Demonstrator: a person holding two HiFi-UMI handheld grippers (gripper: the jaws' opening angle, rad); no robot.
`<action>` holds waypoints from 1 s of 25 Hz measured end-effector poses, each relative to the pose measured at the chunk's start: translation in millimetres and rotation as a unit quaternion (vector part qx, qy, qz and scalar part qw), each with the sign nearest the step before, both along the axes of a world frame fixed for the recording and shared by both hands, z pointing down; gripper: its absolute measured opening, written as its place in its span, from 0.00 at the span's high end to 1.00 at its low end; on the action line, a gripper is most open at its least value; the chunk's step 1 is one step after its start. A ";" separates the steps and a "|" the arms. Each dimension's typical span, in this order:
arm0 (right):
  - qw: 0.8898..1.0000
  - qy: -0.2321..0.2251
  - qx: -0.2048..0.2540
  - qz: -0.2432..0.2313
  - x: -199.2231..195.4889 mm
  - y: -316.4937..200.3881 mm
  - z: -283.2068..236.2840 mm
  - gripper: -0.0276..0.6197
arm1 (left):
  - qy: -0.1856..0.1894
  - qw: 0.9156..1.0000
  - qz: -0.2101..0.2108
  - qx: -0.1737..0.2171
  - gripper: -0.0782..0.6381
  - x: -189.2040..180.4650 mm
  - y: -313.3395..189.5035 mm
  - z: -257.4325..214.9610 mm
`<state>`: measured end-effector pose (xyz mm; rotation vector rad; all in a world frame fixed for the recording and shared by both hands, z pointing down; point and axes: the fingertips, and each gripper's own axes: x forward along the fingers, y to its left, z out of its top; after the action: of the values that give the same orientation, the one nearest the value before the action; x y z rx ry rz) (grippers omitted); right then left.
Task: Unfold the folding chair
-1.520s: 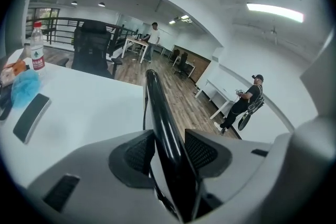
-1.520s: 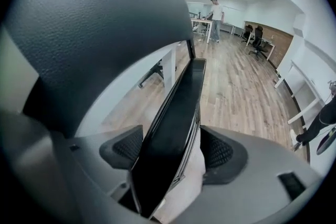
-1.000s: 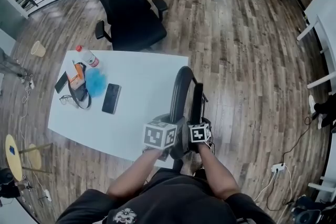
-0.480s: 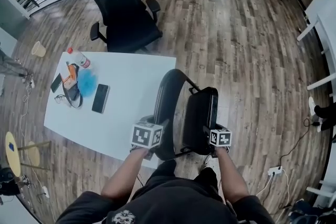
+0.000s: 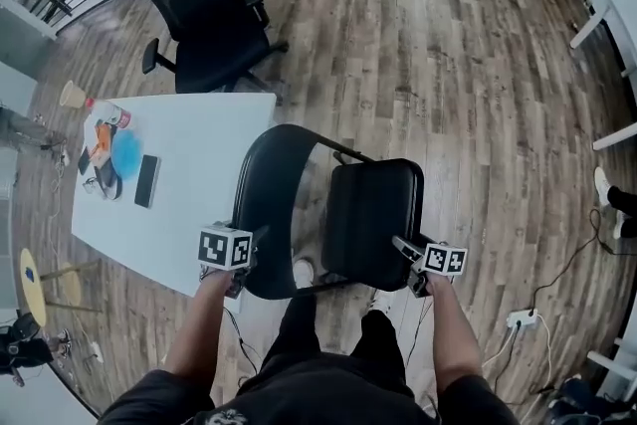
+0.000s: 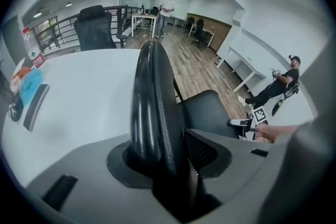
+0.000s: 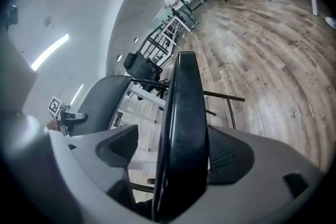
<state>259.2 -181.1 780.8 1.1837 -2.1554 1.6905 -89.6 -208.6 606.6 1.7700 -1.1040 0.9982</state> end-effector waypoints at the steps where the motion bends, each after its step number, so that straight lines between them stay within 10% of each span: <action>1: 1.000 0.002 -0.002 0.001 15.2 1.3 10.6 0.37 | -0.006 1.000 0.001 -0.003 0.65 5.6 0.8 7.3; 25: 0.998 0.028 -0.048 0.014 225.2 24.4 239.6 0.37 | -0.002 1.000 0.010 -0.017 0.63 129.9 7.1 121.8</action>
<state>484.4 -156.7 1020.4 1.2256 -2.0108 1.7292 40.3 -201.5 728.4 1.7565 -1.0668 1.0273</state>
